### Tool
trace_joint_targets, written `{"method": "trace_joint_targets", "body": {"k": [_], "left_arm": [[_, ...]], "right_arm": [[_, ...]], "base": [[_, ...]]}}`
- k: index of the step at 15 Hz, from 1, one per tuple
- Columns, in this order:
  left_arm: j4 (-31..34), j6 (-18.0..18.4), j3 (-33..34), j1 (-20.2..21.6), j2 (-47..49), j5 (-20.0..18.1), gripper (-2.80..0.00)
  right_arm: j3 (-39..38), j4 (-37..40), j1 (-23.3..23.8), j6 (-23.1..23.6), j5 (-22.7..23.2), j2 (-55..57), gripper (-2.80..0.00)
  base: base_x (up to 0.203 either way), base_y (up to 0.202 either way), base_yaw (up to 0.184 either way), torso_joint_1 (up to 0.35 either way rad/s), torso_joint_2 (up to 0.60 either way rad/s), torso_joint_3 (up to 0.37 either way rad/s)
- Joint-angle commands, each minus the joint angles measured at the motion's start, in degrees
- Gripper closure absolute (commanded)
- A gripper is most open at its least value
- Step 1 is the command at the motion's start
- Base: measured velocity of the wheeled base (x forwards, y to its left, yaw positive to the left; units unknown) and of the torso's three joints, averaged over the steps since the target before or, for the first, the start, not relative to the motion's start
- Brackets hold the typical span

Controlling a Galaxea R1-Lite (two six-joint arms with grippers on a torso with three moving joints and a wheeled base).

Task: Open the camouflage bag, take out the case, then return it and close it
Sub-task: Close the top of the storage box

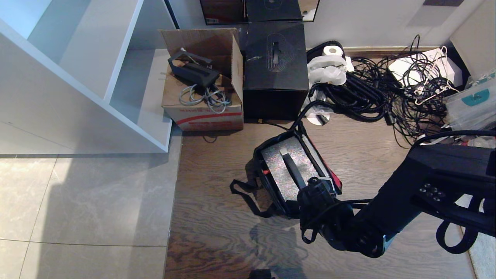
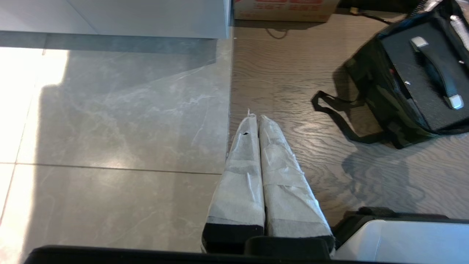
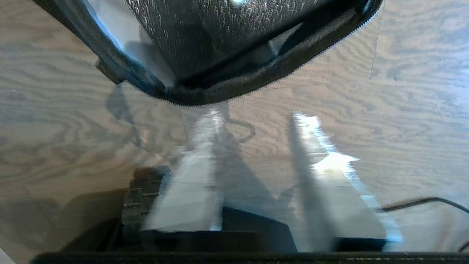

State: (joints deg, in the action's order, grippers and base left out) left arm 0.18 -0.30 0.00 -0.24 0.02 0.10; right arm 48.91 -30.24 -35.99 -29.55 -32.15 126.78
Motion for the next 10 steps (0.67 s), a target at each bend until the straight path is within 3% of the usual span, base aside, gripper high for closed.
{"method": "trace_joint_targets", "body": {"k": [1, 3, 5, 6, 9, 10], "left_arm": [[-0.01, 0.01, 0.0, 0.07, -0.02, -0.01, 0.0], [-0.01, -0.05, 0.0, 0.07, -0.02, -0.01, 0.0], [-0.01, -0.02, 0.0, 0.07, -0.02, -0.01, 0.0], [-0.01, 0.04, 0.0, 0.07, -0.02, -0.01, 0.0], [-0.01, -0.05, 0.0, 0.07, -0.02, -0.01, 0.0], [-0.01, 0.03, 0.0, 0.07, -0.02, -0.01, 0.0]], "right_arm": [[-0.41, -0.44, 1.68, 0.49, -0.07, -2.99, -2.8], [-1.66, 0.18, 6.79, 3.15, 0.01, -7.15, -2.8], [-3.88, 0.47, 12.23, 10.51, 0.72, -10.87, -2.8], [-4.83, 0.2, 15.08, 15.31, 1.9, -12.06, -2.8], [-6.55, 0.64, 23.59, 21.21, 7.44, -14.27, -2.8], [-6.88, 0.44, 25.9, 25.22, 8.86, -14.27, -2.8]], "base": [[0.0, 0.0, 0.0, 0.0, 0.0, 0.0], [0.0, 0.0, 0.0, 0.0, 0.0, 0.0], [0.0, 0.0, 0.0, 0.0, 0.0, 0.0], [0.0, 0.0, 0.0, 0.0, 0.0, 0.0], [0.0, 0.0, 0.0, 0.0, 0.0, 0.0], [0.0, 0.0, 0.0, 0.0, 0.0, 0.0]]}}
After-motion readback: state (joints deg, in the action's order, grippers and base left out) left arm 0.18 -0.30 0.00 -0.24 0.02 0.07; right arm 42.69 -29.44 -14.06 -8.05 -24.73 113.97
